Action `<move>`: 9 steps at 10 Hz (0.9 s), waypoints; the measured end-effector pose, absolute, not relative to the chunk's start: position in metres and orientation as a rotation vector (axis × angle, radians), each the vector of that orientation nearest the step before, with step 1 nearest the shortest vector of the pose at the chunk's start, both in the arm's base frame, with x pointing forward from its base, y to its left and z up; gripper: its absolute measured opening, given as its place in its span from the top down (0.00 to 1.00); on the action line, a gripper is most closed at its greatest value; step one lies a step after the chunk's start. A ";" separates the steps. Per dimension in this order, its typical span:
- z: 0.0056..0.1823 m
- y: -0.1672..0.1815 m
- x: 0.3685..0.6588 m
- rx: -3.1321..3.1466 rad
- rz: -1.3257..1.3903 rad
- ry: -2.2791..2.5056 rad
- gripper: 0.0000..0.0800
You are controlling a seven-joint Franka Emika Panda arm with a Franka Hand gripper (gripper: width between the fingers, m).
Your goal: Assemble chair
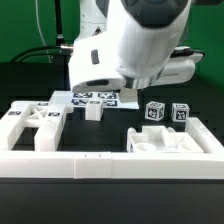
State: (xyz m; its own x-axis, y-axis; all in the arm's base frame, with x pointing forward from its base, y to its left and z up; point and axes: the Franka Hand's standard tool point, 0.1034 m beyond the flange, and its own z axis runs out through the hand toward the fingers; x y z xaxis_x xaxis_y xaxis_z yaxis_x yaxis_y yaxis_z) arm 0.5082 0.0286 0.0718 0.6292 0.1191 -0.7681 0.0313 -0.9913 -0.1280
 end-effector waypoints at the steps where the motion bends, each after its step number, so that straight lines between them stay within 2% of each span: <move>1: 0.087 0.028 0.516 -2.777 1.217 -0.128 0.64; 2: 0.102 0.027 0.522 -2.799 1.151 -0.111 0.64; 3: 0.108 0.027 0.532 -2.832 1.071 -0.112 0.64; 4: 0.102 0.026 0.539 -2.891 0.922 -0.107 0.64; 9: 0.102 0.021 0.551 -3.037 0.402 -0.083 0.64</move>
Offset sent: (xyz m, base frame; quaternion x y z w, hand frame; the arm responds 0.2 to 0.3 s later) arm 0.0000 0.0000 0.0000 0.0000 0.1938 0.0000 0.9810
